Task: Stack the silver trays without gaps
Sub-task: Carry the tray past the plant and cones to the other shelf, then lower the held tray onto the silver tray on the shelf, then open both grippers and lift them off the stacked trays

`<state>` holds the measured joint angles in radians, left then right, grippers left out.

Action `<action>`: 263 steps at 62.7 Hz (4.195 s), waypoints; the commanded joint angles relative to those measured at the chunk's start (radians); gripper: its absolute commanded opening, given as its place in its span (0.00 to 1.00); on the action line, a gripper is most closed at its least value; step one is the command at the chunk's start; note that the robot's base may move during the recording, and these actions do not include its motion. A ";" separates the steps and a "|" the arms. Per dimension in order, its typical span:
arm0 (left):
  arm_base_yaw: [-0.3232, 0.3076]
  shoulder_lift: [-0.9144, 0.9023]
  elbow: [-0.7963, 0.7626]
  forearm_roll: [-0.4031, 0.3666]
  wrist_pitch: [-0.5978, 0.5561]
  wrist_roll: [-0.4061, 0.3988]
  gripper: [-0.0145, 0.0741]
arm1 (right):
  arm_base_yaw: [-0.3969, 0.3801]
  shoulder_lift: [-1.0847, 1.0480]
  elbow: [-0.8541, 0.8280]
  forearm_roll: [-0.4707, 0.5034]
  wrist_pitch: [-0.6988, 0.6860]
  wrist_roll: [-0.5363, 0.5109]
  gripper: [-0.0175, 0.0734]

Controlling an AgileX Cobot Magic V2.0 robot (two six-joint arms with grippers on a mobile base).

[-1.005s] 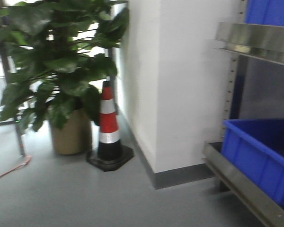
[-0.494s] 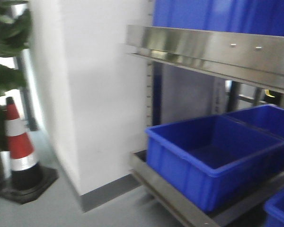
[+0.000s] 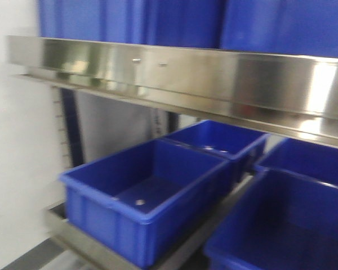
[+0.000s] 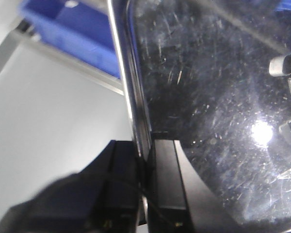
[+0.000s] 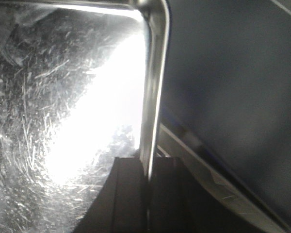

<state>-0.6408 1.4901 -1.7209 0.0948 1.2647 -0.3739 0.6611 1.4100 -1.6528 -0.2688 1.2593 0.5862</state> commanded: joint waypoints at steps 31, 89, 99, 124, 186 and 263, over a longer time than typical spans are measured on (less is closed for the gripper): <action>-0.017 -0.037 -0.031 -0.085 0.040 0.027 0.11 | 0.011 -0.034 -0.035 0.034 0.033 -0.008 0.25; -0.017 -0.037 -0.031 -0.085 0.040 0.027 0.11 | 0.011 -0.034 -0.035 0.034 0.033 -0.008 0.25; -0.017 -0.037 -0.031 -0.085 0.040 0.027 0.11 | 0.011 -0.034 -0.035 0.034 0.033 -0.008 0.25; -0.017 -0.037 -0.031 -0.095 -0.004 0.027 0.11 | 0.011 -0.034 -0.035 0.034 0.025 -0.008 0.25; 0.125 0.352 -0.293 -0.055 -0.198 0.201 0.11 | -0.178 0.184 -0.035 0.062 -0.074 0.002 0.25; 0.132 0.220 -0.413 -0.015 -0.050 0.289 0.58 | -0.157 0.042 -0.034 0.030 -0.105 -0.060 0.39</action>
<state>-0.5005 1.8385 -2.0944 0.0697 1.2354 -0.1173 0.4982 1.5520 -1.6545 -0.2057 1.1853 0.5635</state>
